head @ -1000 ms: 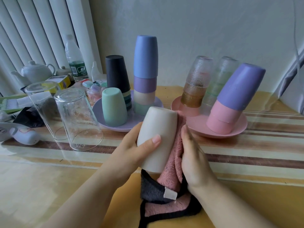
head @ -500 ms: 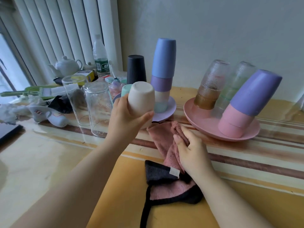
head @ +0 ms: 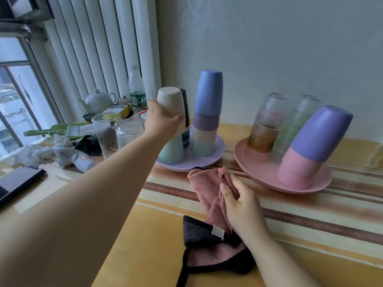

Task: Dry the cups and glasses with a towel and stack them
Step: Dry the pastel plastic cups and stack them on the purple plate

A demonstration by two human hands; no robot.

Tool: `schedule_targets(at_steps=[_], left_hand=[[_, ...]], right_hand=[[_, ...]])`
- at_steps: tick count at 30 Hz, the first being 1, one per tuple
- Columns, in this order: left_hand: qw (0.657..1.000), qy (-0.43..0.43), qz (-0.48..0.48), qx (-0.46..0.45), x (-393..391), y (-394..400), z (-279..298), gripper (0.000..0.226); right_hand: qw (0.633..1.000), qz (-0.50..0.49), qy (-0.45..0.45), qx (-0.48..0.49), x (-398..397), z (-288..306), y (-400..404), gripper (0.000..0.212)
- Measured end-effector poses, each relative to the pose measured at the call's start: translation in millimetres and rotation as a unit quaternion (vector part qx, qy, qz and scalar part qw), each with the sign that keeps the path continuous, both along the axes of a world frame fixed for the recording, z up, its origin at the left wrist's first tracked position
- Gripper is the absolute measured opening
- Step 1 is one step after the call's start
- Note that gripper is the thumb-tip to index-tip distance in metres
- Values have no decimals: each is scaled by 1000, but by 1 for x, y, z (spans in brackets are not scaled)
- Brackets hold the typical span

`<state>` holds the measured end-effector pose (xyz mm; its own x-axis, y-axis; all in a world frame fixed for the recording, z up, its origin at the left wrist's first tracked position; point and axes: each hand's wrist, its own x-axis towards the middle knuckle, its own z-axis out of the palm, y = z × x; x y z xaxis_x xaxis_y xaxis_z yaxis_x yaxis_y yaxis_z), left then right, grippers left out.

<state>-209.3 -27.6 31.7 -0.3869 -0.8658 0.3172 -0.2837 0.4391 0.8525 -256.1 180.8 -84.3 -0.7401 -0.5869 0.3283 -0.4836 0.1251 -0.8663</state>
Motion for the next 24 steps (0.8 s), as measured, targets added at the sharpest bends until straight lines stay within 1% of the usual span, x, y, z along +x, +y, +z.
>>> schedule_targets(at_steps=[4,7,11,13,16,17,18,20,22,23,24], left_hand=[[997,-47,31,55,-7,-7,-11,65],[994,-49,29,89,-7,-9,-26,64],[995,-90,32,40,-6,1,-35,61],[995,-88,34,24,-6,3,-38,63],[997,-72,35,0,-4,6,-42,88],[997,-68,36,-26,-3,12,-44,93],[996,-59,40,-61,-2,19,-46,93],[988,-31,44,-146,-1,37,-48,78],[978,-12,1,-208,-5,56,-48,56],[977,-7,-50,-206,-9,65,-45,44],[977,-5,-105,-185,-15,74,-41,33]], right_hand=[[1000,5,0,-2,-2,-2,0,38],[1000,1,3,-1,-3,-4,0,38],[1000,3,6,-8,-4,-5,0,38],[1000,5,4,-11,-3,-5,-1,37],[1000,6,-1,-11,-3,-3,-1,37],[1000,8,-4,-13,-4,-2,-1,36],[1000,9,-7,-16,-5,-1,0,35],[1000,6,-8,-28,-9,4,3,32],[999,0,-14,-51,-17,8,7,30],[998,1,-27,-65,-22,10,10,29],[996,5,-45,-75,-29,12,14,27]])
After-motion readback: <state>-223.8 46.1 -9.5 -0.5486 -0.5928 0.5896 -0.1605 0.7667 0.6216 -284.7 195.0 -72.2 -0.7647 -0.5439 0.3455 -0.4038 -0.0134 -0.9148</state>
